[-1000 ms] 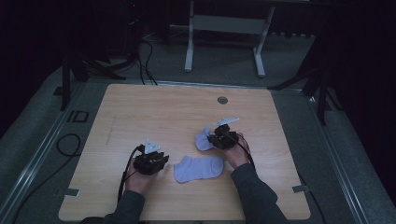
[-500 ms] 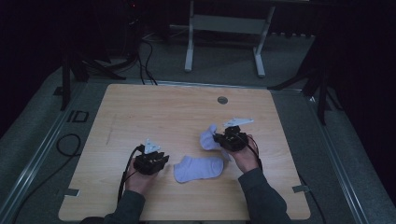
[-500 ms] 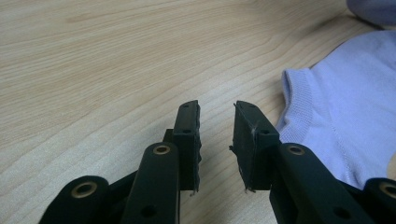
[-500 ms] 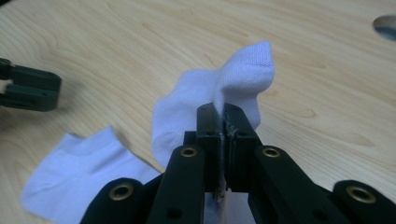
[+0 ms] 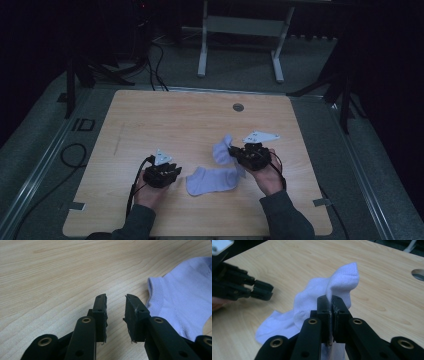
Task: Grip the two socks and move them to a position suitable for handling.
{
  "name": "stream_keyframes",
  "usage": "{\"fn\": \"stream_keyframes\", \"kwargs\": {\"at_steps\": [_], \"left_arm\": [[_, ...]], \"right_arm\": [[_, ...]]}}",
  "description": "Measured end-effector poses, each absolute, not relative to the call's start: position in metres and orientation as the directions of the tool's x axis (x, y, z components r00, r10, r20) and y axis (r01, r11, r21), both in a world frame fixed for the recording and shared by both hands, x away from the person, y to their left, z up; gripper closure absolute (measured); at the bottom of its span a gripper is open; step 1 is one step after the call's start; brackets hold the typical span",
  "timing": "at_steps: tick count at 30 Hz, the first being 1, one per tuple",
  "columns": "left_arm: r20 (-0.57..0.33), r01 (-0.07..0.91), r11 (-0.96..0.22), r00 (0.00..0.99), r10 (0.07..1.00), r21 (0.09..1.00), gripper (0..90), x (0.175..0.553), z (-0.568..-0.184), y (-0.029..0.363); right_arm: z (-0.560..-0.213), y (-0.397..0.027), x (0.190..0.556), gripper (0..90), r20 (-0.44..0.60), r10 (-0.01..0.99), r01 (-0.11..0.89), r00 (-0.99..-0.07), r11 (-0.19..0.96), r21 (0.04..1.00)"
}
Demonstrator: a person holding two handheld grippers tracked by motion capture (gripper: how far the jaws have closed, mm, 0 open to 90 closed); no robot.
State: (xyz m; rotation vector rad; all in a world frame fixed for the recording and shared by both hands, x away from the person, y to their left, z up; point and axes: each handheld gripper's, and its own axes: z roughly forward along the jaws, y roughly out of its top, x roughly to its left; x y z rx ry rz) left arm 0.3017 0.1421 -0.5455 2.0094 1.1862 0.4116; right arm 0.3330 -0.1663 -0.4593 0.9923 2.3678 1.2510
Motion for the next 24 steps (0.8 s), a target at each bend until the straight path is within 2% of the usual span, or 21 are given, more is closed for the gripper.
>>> {"fn": "stream_keyframes", "kwargs": {"at_steps": [7, 24], "left_arm": [[-0.097, 0.607, -0.287, 0.520, 0.849, 0.741, 70.6, 0.301, -0.545, 0.142], [-0.095, 0.601, -0.300, 0.536, 0.839, 0.741, 70.1, 0.297, -0.543, 0.139]], "right_arm": [[-0.471, -0.158, 0.329, 85.6, 0.051, 0.680, 0.442, -0.732, 0.417, 0.794], [-0.502, -0.133, 0.321, 85.0, 0.109, 0.609, 0.467, -0.785, 0.468, 0.750]]}}
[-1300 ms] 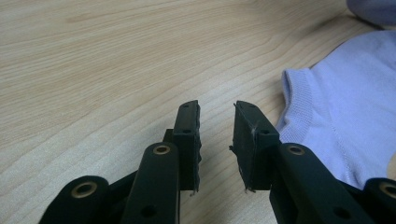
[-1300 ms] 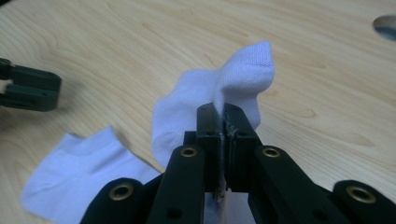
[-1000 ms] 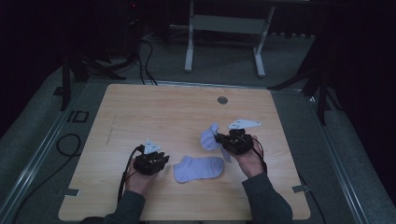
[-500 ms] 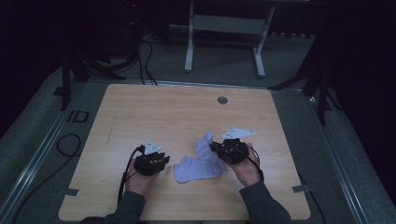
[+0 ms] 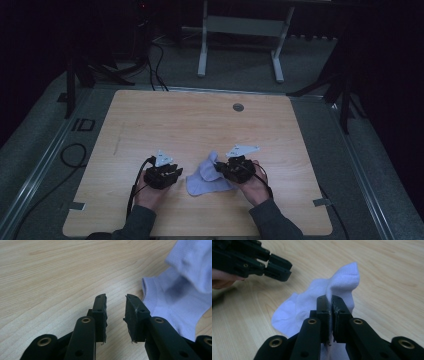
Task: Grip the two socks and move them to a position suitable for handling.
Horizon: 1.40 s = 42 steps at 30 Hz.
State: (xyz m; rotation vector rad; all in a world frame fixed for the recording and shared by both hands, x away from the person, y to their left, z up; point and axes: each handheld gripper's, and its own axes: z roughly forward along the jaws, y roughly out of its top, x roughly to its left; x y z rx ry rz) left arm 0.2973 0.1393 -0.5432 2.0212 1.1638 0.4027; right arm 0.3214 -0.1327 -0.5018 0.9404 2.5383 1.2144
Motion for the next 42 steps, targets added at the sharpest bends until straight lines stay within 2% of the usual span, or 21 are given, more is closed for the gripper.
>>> {"fn": "stream_keyframes", "kwargs": {"at_steps": [19, 32, 35, 38, 42], "left_arm": [[-0.079, 0.592, -0.326, 0.555, 0.828, 0.737, 70.7, 0.294, -0.543, 0.134], [-0.088, 0.593, -0.340, 0.574, 0.814, 0.730, 72.0, 0.292, -0.544, 0.128], [-0.088, 0.583, -0.349, 0.591, 0.802, 0.734, 72.0, 0.288, -0.542, 0.125], [-0.083, 0.571, -0.363, 0.609, 0.789, 0.737, 71.8, 0.284, -0.539, 0.121], [-0.083, 0.562, -0.376, 0.627, 0.775, 0.737, 71.7, 0.280, -0.537, 0.117]], "right_arm": [[-0.518, -0.115, 0.316, 84.8, 0.158, 0.520, 0.454, -0.840, 0.511, 0.730], [-0.531, -0.105, 0.322, 83.7, 0.186, 0.516, 0.479, -0.836, 0.523, 0.705], [-0.538, -0.103, 0.325, 79.3, 0.197, 0.522, 0.497, -0.830, 0.531, 0.686], [-0.541, -0.101, 0.326, 68.7, 0.189, 0.528, 0.501, -0.828, 0.544, 0.673], [-0.532, -0.106, 0.322, 61.2, 0.195, 0.525, 0.490, -0.828, 0.511, 0.706]]}}
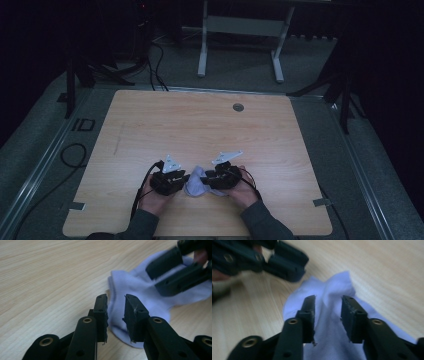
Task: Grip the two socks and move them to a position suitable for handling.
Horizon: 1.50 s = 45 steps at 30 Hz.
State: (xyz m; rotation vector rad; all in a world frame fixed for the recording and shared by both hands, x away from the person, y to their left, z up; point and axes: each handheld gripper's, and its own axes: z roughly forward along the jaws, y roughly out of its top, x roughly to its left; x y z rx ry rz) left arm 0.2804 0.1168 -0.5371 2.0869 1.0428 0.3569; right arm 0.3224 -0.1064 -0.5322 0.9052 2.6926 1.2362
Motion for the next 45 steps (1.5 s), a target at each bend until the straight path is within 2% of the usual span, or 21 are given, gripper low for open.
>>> {"fn": "stream_keyframes", "kwargs": {"at_steps": [6, 10, 15, 20, 22, 27, 29, 39, 45], "left_arm": [[-0.083, 0.558, -0.398, 0.649, 0.756, 0.728, 70.6, 0.273, -0.537, 0.111], [-0.077, 0.556, -0.422, 0.664, 0.744, 0.716, 68.4, 0.268, -0.539, 0.106], [-0.047, 0.561, -0.452, 0.661, 0.749, 0.693, 61.4, 0.268, -0.546, 0.097], [-0.029, 0.571, -0.462, 0.649, 0.760, 0.678, 59.8, 0.270, -0.551, 0.094], [-0.030, 0.575, -0.459, 0.645, 0.763, 0.677, 62.6, 0.270, -0.552, 0.094], [-0.022, 0.574, -0.469, 0.648, 0.761, 0.671, 80.5, 0.271, -0.553, 0.092], [-0.022, 0.574, -0.470, 0.649, 0.761, 0.671, 84.8, 0.271, -0.553, 0.093], [-0.024, 0.572, -0.443, 0.630, 0.776, 0.691, 87.9, 0.268, -0.547, 0.097], [-0.022, 0.570, -0.426, 0.616, 0.787, 0.702, 88.1, 0.267, -0.543, 0.102]], "right_arm": [[-0.513, -0.127, 0.320, 58.6, 0.172, 0.555, 0.471, -0.814, 0.457, 0.755], [-0.514, -0.147, 0.317, 60.1, 0.080, 0.628, 0.469, -0.774, 0.484, 0.739], [-0.524, -0.170, 0.319, 62.8, 0.102, 0.689, 0.536, -0.718, 0.452, 0.713], [-0.536, -0.172, 0.324, 65.7, 0.113, 0.701, 0.569, -0.704, 0.462, 0.681], [-0.540, -0.170, 0.327, 67.8, 0.118, 0.704, 0.580, -0.701, 0.466, 0.667], [-0.545, -0.168, 0.328, 83.8, 0.105, 0.698, 0.583, -0.708, 0.494, 0.645], [-0.542, -0.169, 0.327, 87.3, 0.106, 0.700, 0.580, -0.707, 0.486, 0.654], [-0.519, -0.178, 0.326, 87.7, 0.098, 0.711, 0.549, -0.696, 0.439, 0.711], [-0.518, -0.176, 0.334, 87.4, 0.110, 0.717, 0.557, -0.689, 0.426, 0.713]]}}
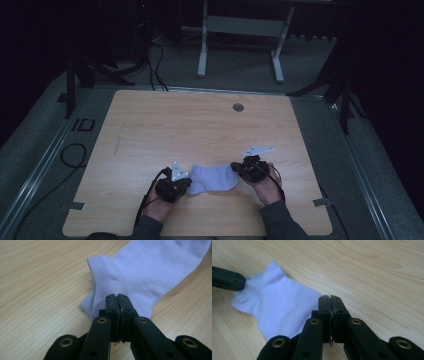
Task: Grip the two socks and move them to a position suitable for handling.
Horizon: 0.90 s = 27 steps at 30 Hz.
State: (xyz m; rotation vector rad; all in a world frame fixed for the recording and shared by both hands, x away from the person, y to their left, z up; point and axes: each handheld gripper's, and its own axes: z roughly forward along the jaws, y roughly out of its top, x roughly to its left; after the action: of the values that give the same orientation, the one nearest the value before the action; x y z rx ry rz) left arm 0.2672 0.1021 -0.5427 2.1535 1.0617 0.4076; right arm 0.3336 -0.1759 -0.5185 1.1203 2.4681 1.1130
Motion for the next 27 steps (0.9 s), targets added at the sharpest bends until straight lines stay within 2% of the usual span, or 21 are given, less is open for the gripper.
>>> {"fn": "stream_keyframes", "kwargs": {"at_steps": [9, 17, 20, 23, 27], "left_arm": [[-0.021, 0.610, -0.434, 0.595, 0.803, 0.663, 88.0, 0.272, -0.548, 0.104], [-0.024, 0.625, -0.442, 0.593, 0.805, 0.644, 87.4, 0.273, -0.550, 0.103], [-0.048, 0.615, -0.422, 0.600, 0.799, 0.666, 84.5, 0.272, -0.550, 0.105], [-0.064, 0.600, -0.397, 0.601, 0.797, 0.695, 72.7, 0.273, -0.547, 0.107], [-0.074, 0.588, -0.365, 0.590, 0.804, 0.722, 65.9, 0.273, -0.544, 0.110]], "right_arm": [[-0.543, -0.173, 0.347, 86.0, 0.136, 0.730, 0.606, -0.670, 0.432, 0.668], [-0.545, -0.172, 0.345, 84.0, 0.129, 0.727, 0.601, -0.674, 0.438, 0.668], [-0.544, -0.173, 0.342, 75.8, 0.136, 0.720, 0.592, -0.681, 0.430, 0.682], [-0.540, -0.175, 0.340, 67.1, 0.137, 0.719, 0.578, -0.681, 0.413, 0.704], [-0.533, -0.179, 0.339, 57.7, 0.144, 0.725, 0.569, -0.673, 0.384, 0.727]]}}
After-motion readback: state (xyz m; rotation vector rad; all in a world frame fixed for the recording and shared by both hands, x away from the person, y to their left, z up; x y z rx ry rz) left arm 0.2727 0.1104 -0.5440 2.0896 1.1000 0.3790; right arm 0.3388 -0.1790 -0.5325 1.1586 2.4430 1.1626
